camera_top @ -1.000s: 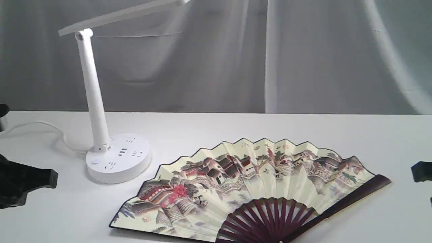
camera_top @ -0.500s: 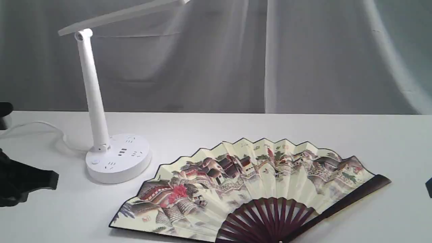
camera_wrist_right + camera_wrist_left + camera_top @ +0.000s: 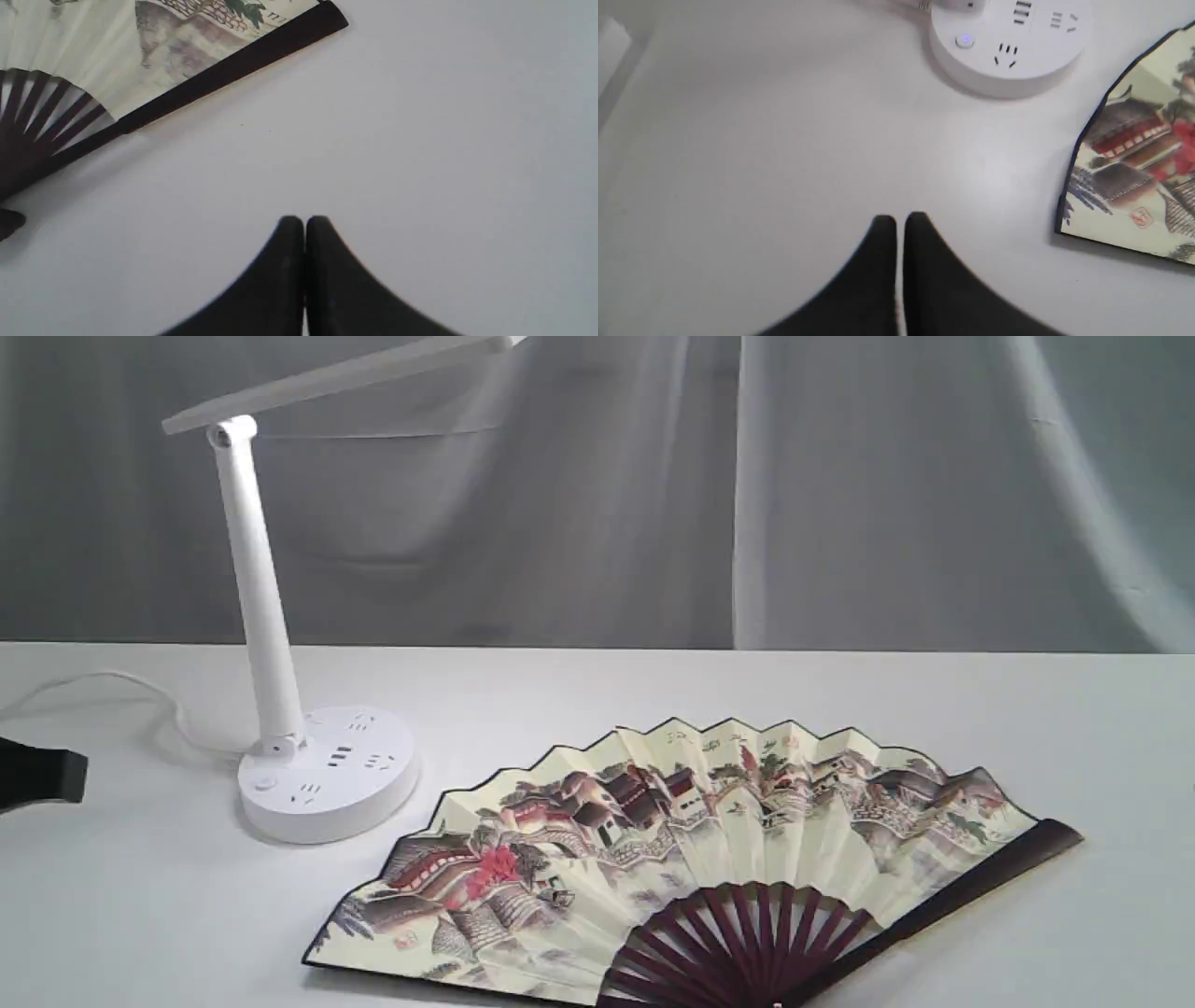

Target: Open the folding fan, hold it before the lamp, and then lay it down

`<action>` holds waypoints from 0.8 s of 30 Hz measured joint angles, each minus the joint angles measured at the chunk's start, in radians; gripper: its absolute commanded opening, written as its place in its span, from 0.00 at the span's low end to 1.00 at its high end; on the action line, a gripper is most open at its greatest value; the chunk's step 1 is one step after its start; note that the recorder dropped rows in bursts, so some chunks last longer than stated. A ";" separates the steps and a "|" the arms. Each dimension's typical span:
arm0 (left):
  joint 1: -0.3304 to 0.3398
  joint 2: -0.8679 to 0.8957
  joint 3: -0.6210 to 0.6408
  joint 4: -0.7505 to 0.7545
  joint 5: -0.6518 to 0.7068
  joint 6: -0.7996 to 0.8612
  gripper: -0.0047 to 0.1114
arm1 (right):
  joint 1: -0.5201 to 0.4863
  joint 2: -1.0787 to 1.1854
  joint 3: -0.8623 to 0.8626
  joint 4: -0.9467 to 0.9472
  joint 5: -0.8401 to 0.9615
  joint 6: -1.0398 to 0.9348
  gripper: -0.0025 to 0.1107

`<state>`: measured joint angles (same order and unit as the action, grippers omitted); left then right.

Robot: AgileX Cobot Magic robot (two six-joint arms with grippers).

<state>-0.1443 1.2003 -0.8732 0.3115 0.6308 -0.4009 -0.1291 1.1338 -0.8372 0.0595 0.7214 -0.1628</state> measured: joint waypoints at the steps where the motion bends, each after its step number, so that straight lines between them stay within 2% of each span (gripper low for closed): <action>1: 0.000 -0.029 0.004 0.000 0.000 0.000 0.04 | 0.000 -0.034 0.017 0.000 -0.002 0.002 0.02; 14: 0.000 -0.404 0.025 0.000 0.053 0.000 0.04 | 0.000 -0.437 0.086 -0.004 -0.019 0.006 0.02; 24: 0.000 -0.819 0.025 0.002 0.055 0.000 0.04 | 0.000 -0.728 0.086 -0.004 0.001 0.006 0.02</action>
<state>-0.1443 0.3815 -0.8486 0.3137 0.6858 -0.4009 -0.1291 0.4058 -0.7511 0.0556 0.7223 -0.1568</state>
